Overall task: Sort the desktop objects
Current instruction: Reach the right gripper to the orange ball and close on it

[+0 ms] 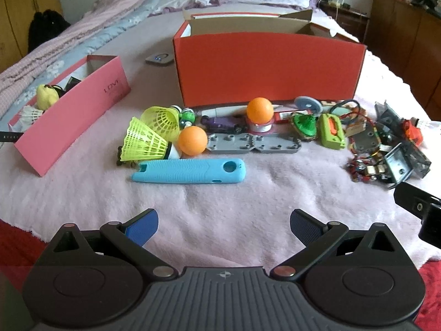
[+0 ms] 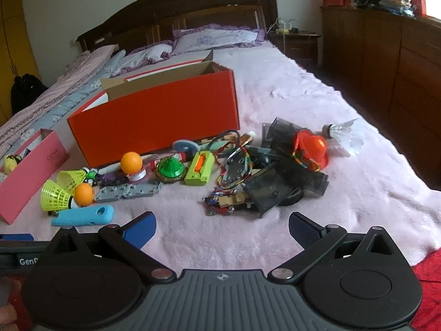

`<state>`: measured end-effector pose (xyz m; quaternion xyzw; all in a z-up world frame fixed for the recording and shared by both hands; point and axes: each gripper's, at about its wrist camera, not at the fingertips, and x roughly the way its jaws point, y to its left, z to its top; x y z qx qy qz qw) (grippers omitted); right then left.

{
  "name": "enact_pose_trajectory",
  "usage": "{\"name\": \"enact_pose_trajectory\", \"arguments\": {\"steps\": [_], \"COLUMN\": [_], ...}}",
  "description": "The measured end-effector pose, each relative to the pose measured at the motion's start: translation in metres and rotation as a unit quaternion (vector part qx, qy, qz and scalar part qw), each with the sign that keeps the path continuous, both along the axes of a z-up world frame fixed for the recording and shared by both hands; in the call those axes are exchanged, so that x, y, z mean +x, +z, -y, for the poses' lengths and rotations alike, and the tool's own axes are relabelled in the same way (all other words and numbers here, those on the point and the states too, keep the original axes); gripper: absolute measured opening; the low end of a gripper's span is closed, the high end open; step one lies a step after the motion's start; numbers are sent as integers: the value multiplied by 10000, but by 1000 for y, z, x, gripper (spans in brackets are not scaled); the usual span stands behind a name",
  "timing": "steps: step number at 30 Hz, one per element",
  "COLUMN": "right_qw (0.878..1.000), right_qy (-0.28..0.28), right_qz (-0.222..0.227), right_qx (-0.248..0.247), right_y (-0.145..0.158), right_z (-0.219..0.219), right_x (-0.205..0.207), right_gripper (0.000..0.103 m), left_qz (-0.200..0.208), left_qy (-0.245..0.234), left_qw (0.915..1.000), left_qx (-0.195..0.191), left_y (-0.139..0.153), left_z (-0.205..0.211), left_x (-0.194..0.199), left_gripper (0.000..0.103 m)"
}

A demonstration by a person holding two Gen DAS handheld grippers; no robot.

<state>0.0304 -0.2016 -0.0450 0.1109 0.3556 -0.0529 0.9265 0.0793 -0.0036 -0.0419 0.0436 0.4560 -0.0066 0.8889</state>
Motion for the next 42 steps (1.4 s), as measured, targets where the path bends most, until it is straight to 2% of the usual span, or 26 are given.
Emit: {"name": "enact_pose_trajectory", "arguments": {"steps": [6, 11, 14, 16, 22, 25, 30, 31, 33, 35, 37, 42], "right_qw": [9986, 9934, 9909, 9892, 9790, 9745, 9746, 9749, 9739, 9725, 9715, 9667], "right_qy": [525, 1126, 1289, 1420, 1993, 2174, 2192, 2190, 2230, 2280, 2317, 2496], "right_qz": [-75, -145, -151, -125, -73, -84, 36, 86, 215, 331, 364, 334], "right_qx": [71, 180, 349, 336, -432, -549, -449, -386, -352, -350, -342, -456], "right_y": [-11, -21, -26, -28, -38, -41, -41, -39, -38, -37, -37, -44], "right_z": [-14, -35, -44, -51, -75, -81, -79, -78, -80, -81, -82, -85], "right_x": [15, 31, 43, 52, 89, 103, 116, 120, 133, 146, 160, 185], "right_gripper": [102, 91, 90, 88, 79, 69, 68, 68, 68, 66, 65, 65], "left_qz": [-124, -164, -215, -254, -354, -326, -115, -19, 279, 570, 764, 768], "left_qy": [220, 278, 321, 405, 522, 511, 375, 366, 287, 148, -105, -530], "left_qw": [9996, 9991, 9985, 9983, 9980, 9981, 9990, 9991, 9989, 9979, 9967, 9956], "left_qx": [108, 269, 376, 329, 84, -73, -214, -234, -251, -260, -234, -72], "left_y": [-15, -29, -38, -40, -46, -45, -41, -39, -32, -24, -20, -33], "left_z": [-24, -46, -59, -68, -86, -88, -81, -79, -72, -65, -54, -31], "left_x": [17, 35, 46, 49, 57, 60, 61, 62, 61, 61, 62, 79], "left_gripper": [103, 103, 103, 103, 103, 103, 103, 102, 94, 75, 68, 63]}}
